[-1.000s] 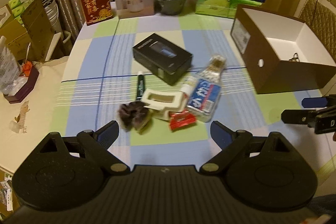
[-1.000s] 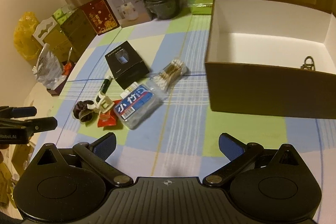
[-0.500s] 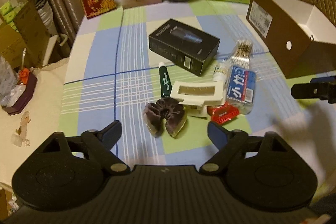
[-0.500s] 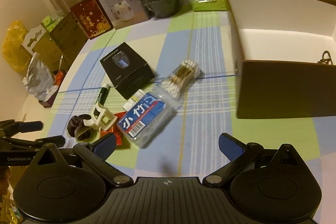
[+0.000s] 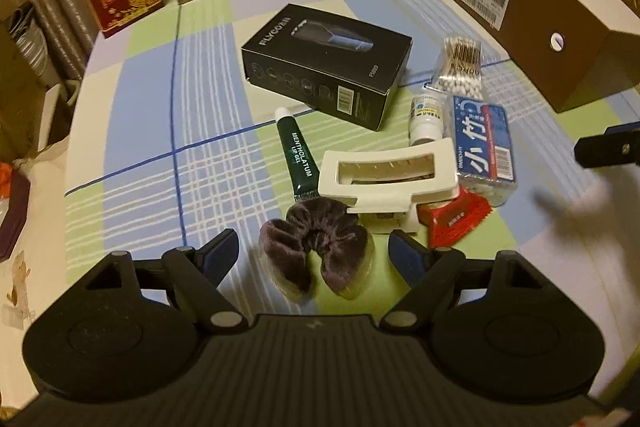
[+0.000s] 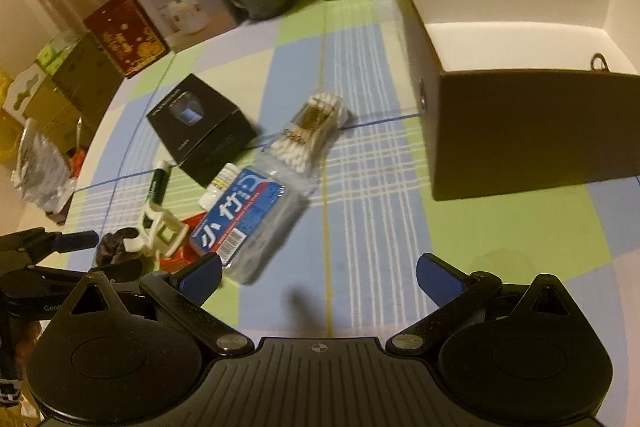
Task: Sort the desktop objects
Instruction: 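Grasp the dark velvet scrunchie with the left tool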
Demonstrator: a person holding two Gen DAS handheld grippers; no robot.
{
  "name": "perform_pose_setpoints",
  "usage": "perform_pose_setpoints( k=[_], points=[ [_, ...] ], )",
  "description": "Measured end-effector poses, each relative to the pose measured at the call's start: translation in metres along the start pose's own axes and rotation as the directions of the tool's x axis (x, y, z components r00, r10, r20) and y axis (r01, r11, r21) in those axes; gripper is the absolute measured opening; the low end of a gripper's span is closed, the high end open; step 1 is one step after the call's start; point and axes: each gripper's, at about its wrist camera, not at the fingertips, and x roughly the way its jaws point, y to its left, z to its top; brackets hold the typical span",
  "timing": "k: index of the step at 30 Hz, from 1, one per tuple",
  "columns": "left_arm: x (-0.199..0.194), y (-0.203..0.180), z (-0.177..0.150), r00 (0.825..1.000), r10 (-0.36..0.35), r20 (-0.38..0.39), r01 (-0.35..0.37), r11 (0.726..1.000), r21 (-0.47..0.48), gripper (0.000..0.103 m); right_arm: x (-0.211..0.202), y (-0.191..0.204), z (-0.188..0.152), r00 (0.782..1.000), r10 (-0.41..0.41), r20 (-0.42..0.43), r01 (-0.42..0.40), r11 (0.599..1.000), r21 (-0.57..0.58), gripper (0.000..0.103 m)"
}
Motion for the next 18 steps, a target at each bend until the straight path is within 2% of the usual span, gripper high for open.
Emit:
perform_pose_setpoints(
  k=[3,4,6,8,11,18],
  points=[
    [0.007,0.003,-0.001,1.0,-0.014,-0.007,0.014,1.0,0.013,0.061,0.003,0.0,0.002,1.0,-0.007,-0.002,0.007,1.0,0.015,0.101],
    [0.009,0.005,-0.002,1.0,-0.028,-0.013,0.028,1.0,0.012,0.051,0.004,0.001,0.002,1.0,-0.007,-0.001,0.007,1.0,0.016,0.101],
    [0.009,0.008,-0.004,0.999,-0.047,-0.012,0.047,0.999,0.011,0.045,0.007,0.004,0.003,1.0,-0.007,-0.003,0.007,1.0,0.013,0.101],
    [0.006,0.009,-0.008,0.999,-0.054,0.003,0.054,0.998,0.024,0.033,0.012,0.008,0.004,1.0,-0.004,-0.003,0.004,1.0,0.005,0.101],
    [0.0,0.017,-0.016,0.998,-0.063,0.009,0.063,0.998,0.022,0.027,0.02,0.016,0.006,1.0,0.005,-0.005,-0.005,1.0,-0.01,0.101],
    [-0.006,0.041,-0.025,1.0,-0.018,-0.001,0.018,0.998,-0.054,0.027,0.041,0.038,0.012,1.0,0.016,0.007,-0.016,0.999,-0.049,0.1]
  ],
)
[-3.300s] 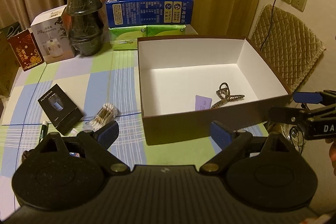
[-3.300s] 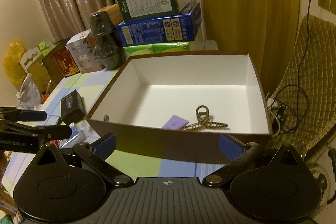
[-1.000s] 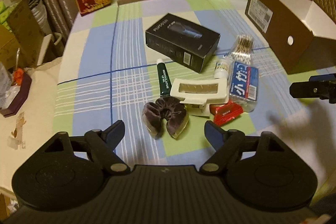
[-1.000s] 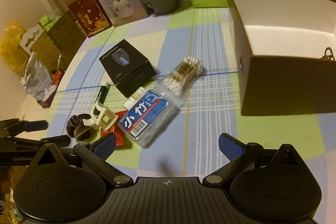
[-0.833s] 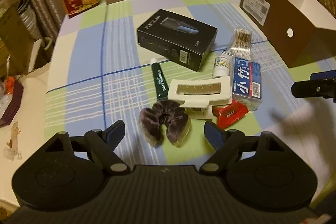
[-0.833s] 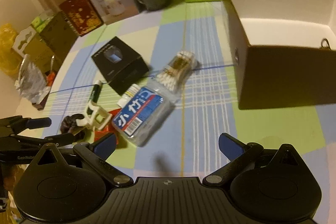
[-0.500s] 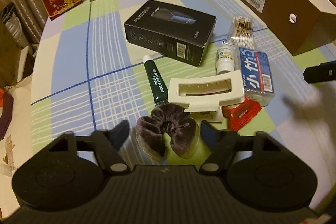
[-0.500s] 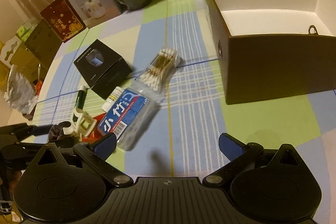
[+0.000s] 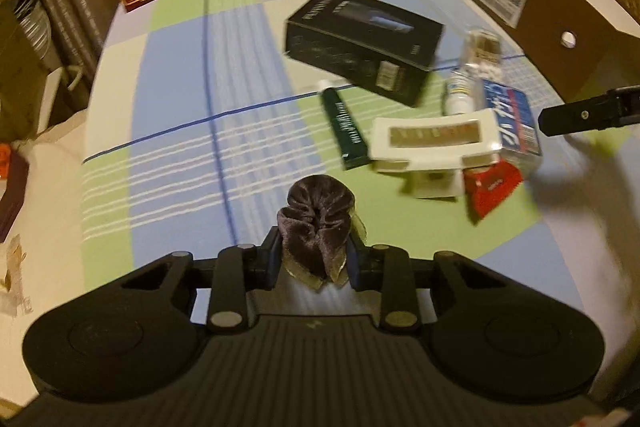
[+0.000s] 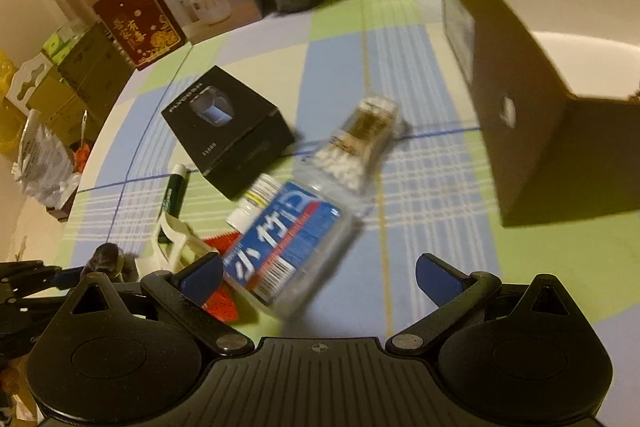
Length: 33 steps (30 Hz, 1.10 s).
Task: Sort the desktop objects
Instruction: 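Grasp the dark velvet scrunchie with the left tool, then grasp the blue floss pick pack with the right tool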
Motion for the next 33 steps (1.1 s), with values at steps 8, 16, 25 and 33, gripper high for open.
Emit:
perform_pose_setpoints(
  k=[8,16,25,33],
  points=[
    [0.001,0.009,0.001,1.0,0.008,-0.005,-0.008,0.998,-0.058,0.027,0.029,0.017,0.009,0.999,-0.043,0.02,0.043,0.999,-0.018,0.087],
    [0.004,0.01,0.005,1.0,0.009,-0.015,-0.01,0.998,-0.067,0.029,0.027,0.019,0.008,1.0,-0.024,-0.017,0.023,0.995,-0.096,0.07],
    [0.006,0.01,0.006,1.0,0.01,-0.022,-0.011,0.997,-0.074,0.03,0.018,0.017,0.011,0.992,-0.086,-0.092,0.075,0.99,-0.116,0.07],
    [0.005,0.011,0.003,1.0,0.003,-0.025,-0.005,0.996,-0.094,0.031,0.009,0.002,-0.002,0.995,-0.068,-0.068,0.06,0.992,-0.113,0.07]
  ],
)
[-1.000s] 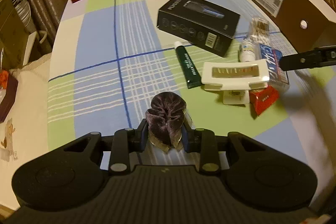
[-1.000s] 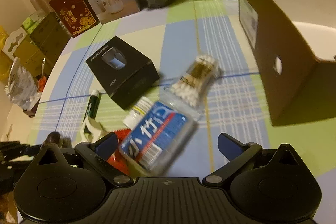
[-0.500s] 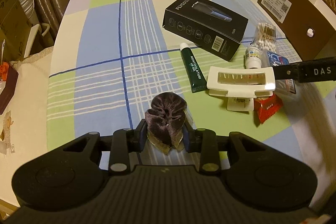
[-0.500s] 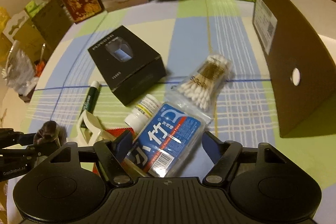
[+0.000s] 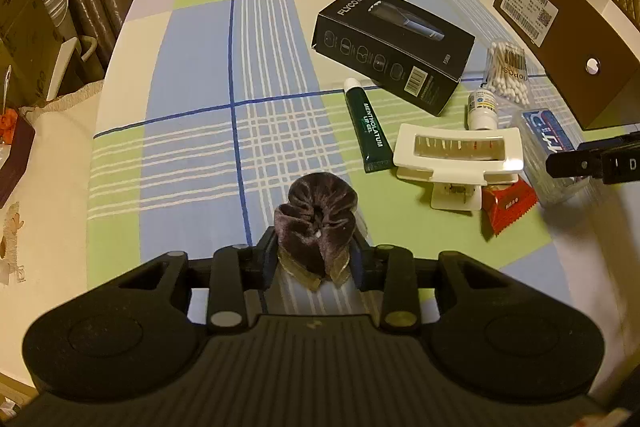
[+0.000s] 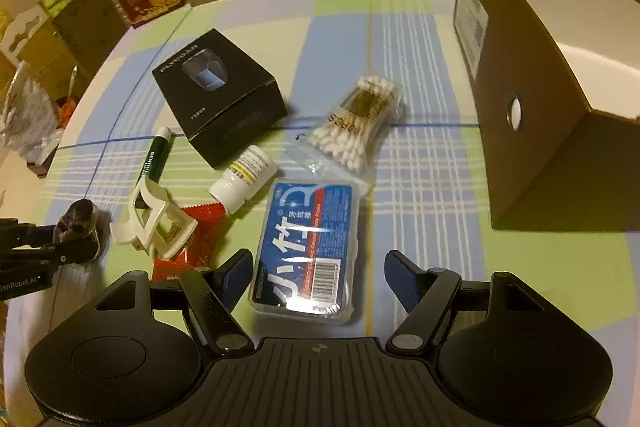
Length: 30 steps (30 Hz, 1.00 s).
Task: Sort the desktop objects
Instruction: 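Grasp the blue floss pick pack with the right tool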
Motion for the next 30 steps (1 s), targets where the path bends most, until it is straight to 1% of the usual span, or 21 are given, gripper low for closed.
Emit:
perform_pose_setpoints(
  k=[7,9,11,13,15,17,20,24,30],
  points=[
    [0.006,-0.004,0.006,1.0,0.011,0.0,-0.011,1.0,0.009,0.041,0.014,0.01,0.0,0.999,0.014,0.034,-0.013,0.999,-0.033,0.07],
    [0.009,-0.005,0.008,1.0,0.014,-0.002,-0.014,1.0,0.007,0.042,0.018,0.013,0.0,0.999,0.0,0.037,0.001,0.999,-0.049,0.07],
    [0.011,-0.006,0.011,1.0,0.015,-0.002,-0.015,1.0,0.002,0.042,0.021,0.014,-0.002,0.999,-0.01,0.036,0.012,0.998,-0.065,0.058],
    [0.014,-0.007,0.014,1.0,0.015,0.0,-0.015,1.0,0.0,0.042,0.021,0.014,-0.003,0.999,-0.014,0.039,0.018,0.996,-0.088,0.057],
    [0.016,-0.009,0.015,1.0,0.021,-0.002,-0.02,1.0,0.007,0.042,0.019,0.012,-0.005,0.999,-0.009,0.031,0.012,0.995,-0.1,0.056],
    [0.015,-0.01,0.014,1.0,0.017,0.003,-0.017,1.0,0.004,0.033,0.017,0.01,-0.007,1.0,-0.002,0.021,0.004,0.994,-0.108,0.056],
    [0.011,-0.013,0.012,1.0,0.018,0.005,-0.018,1.0,0.002,0.026,0.012,0.005,-0.013,1.0,0.012,0.008,-0.012,0.996,-0.091,0.056],
    [0.004,-0.018,0.009,1.0,0.019,0.013,-0.019,1.0,0.01,0.024,0.001,-0.003,-0.02,0.999,0.042,0.0,-0.042,0.998,-0.055,0.056],
    [-0.019,-0.024,0.005,0.999,0.021,0.044,-0.021,1.0,-0.002,0.023,-0.022,-0.015,-0.027,0.997,0.077,0.02,-0.076,0.997,-0.022,0.056]
  ],
)
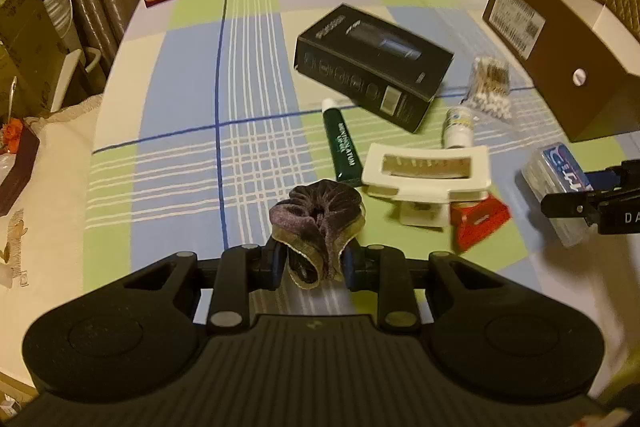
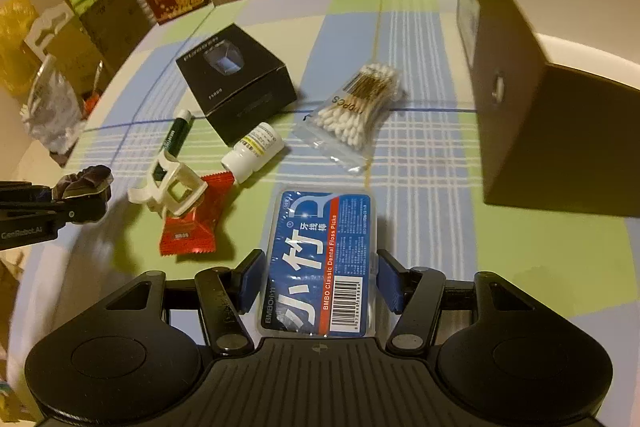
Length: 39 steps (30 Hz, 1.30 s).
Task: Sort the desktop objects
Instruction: 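Carry the floss pack and scrunchie over the brown box with both tools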
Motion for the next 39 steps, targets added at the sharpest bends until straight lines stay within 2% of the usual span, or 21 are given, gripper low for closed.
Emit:
perform_pose_setpoints(
  k=[9,17,24,39],
  points=[
    [-0.045,-0.033,0.002,0.997,-0.031,0.073,0.03,0.999,0.018,0.023,-0.044,-0.017,-0.009,0.998,0.041,0.046,-0.042,0.999,0.01,0.056],
    [-0.069,-0.09,0.006,0.988,-0.105,0.113,0.098,0.993,0.072,0.023,-0.084,-0.039,-0.018,0.994,0.054,0.09,-0.054,0.999,-0.002,0.056],
    [-0.079,-0.142,0.015,0.978,-0.155,0.137,0.138,0.983,0.123,0.023,-0.114,-0.068,-0.021,0.991,0.043,0.126,-0.042,0.999,-0.009,0.056],
    [-0.085,-0.237,0.039,0.957,-0.215,0.194,0.184,0.968,0.17,0.023,-0.16,-0.147,-0.018,0.984,0.029,0.175,-0.027,0.999,-0.017,0.056]
  ],
)
